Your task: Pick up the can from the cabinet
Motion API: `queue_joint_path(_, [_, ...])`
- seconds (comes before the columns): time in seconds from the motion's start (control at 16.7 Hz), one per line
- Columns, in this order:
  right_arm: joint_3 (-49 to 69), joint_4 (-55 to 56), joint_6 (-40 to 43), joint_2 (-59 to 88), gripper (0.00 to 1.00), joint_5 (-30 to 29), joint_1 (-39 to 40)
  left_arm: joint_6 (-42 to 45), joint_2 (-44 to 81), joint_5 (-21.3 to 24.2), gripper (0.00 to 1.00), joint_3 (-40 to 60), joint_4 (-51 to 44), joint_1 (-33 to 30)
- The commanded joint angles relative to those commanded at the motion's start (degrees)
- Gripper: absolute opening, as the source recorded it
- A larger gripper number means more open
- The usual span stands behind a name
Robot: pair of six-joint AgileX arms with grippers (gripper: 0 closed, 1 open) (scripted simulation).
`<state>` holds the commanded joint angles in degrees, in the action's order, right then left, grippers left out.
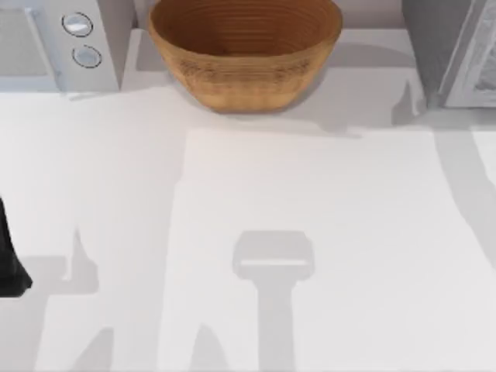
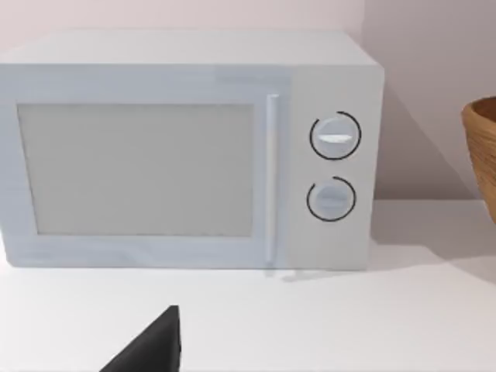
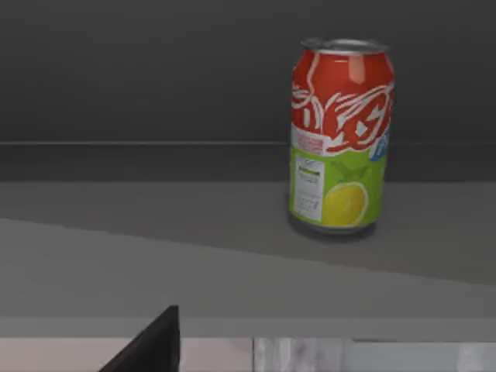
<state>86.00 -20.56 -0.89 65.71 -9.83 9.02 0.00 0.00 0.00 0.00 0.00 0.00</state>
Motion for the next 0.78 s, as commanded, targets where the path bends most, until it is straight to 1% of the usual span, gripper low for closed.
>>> queue_joint_path(0.18, [9.6, -2.3, 0.0, 7.0, 1.00, -1.0, 1.0, 0.0, 0.0, 0.0, 1.00, 0.0, 0.0, 0.0])
queue_joint_path(0.3, [12.9, -3.1, 0.0, 9.6, 1.00, -1.4, 1.4, 0.0, 0.0, 0.0, 1.00, 0.0, 0.0, 0.0])
queue_joint_path(0.66, [13.6, -3.3, 0.0, 10.1, 1.00, -1.4, 1.3, 0.0, 0.0, 0.0, 1.00, 0.0, 0.0, 0.0])
queue_joint_path(0.78, [12.7, -2.3, 0.1, 10.8, 1.00, -0.6, 0.5, 0.0, 0.0, 0.0, 1.00, 0.0, 0.0, 0.0])
